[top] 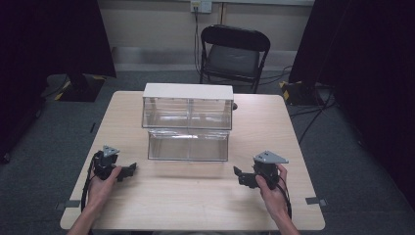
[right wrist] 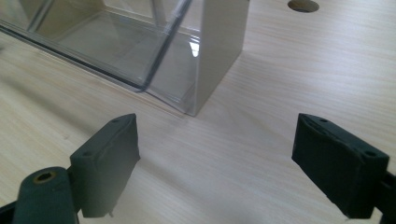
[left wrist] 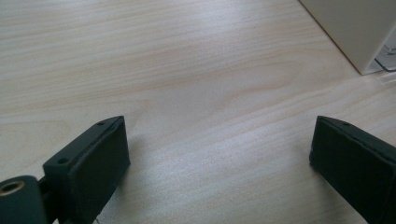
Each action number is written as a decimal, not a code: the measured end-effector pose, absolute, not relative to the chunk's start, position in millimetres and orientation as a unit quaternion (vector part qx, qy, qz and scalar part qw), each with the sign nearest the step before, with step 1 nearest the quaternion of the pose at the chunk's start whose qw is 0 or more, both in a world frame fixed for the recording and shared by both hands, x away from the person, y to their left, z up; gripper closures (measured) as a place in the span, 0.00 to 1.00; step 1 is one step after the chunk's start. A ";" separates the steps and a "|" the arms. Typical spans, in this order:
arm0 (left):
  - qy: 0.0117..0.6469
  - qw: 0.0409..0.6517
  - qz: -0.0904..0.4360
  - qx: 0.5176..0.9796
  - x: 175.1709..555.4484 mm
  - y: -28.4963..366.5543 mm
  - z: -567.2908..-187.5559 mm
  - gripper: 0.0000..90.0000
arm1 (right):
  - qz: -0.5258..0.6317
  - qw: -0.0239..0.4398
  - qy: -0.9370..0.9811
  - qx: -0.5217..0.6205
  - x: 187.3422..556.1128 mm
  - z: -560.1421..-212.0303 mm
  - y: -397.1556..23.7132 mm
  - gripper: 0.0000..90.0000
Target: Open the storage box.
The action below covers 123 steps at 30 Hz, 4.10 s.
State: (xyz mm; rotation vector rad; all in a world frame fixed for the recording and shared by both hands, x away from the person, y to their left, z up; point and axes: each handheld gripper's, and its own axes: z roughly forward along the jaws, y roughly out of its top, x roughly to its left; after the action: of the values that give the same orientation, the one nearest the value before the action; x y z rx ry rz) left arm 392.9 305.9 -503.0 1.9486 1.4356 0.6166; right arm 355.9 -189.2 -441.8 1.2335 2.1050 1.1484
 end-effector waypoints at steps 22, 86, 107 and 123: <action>0.546 0.317 0.234 0.740 392.9 305.7 -503.1 0.05 | 0.438 0.196 0.776 0.408 356.2 -428.4 -162.2 0.16; 0.545 0.318 0.231 0.740 393.2 305.8 -503.2 0.05 | 0.409 0.190 0.787 0.420 393.9 -458.2 -109.8 0.06; 0.545 0.319 0.231 0.740 393.3 305.8 -503.2 0.05 | 0.416 0.177 0.788 0.417 392.5 -454.4 -113.7 0.07; 0.545 0.319 0.231 0.740 393.3 305.8 -503.3 0.05 | 0.420 0.179 0.789 0.412 390.4 -448.2 -113.5 0.05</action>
State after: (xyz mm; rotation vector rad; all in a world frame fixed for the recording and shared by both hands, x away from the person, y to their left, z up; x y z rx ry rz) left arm 393.3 305.8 -503.3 1.9459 1.4344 0.6084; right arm 390.4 -113.5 -448.2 1.1641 2.2291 1.1869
